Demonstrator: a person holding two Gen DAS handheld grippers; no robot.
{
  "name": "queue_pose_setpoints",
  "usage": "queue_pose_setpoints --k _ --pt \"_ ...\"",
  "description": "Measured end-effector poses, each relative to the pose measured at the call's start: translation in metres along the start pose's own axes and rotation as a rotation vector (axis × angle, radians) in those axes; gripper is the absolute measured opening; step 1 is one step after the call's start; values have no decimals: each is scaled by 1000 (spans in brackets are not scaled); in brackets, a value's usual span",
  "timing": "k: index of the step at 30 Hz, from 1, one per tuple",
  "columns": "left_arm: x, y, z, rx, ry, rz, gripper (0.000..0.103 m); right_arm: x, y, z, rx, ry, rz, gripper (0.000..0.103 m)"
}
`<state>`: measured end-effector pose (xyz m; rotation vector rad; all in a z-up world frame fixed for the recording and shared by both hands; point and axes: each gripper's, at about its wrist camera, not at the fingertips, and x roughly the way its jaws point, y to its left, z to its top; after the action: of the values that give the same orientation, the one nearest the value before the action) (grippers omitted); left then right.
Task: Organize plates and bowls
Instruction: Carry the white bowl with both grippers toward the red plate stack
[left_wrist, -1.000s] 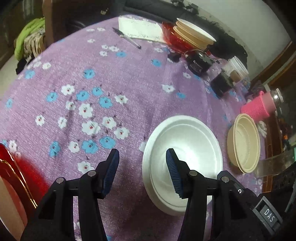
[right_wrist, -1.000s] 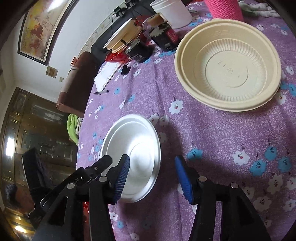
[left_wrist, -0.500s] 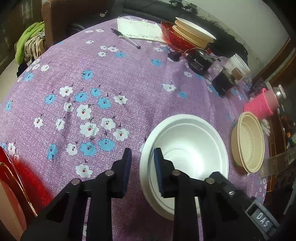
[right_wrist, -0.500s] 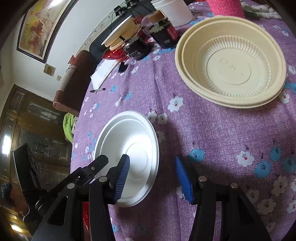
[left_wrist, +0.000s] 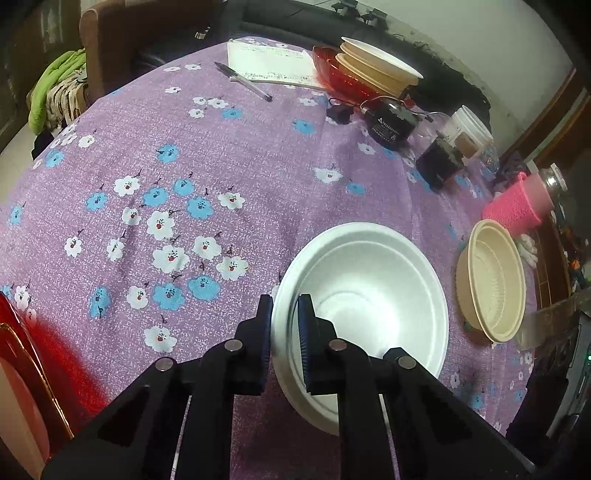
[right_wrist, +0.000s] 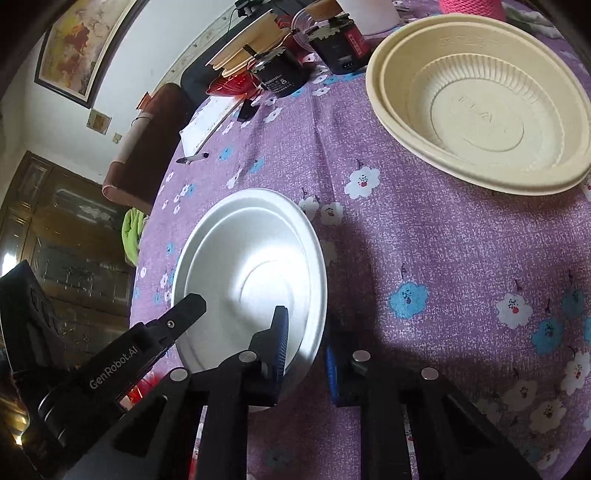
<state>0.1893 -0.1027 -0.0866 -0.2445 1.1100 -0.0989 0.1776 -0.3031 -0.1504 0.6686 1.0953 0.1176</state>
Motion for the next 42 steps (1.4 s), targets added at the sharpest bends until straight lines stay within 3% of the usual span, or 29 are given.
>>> queue_pose_setpoints --k 20,42 --pt "-41 1 -4 2 -75 -17 11 -39 13 -8 -23 -86 51 14" --pt "-166 24 -41 61 -277 -84 11 -131 73 -72 -155 -235 149 14"
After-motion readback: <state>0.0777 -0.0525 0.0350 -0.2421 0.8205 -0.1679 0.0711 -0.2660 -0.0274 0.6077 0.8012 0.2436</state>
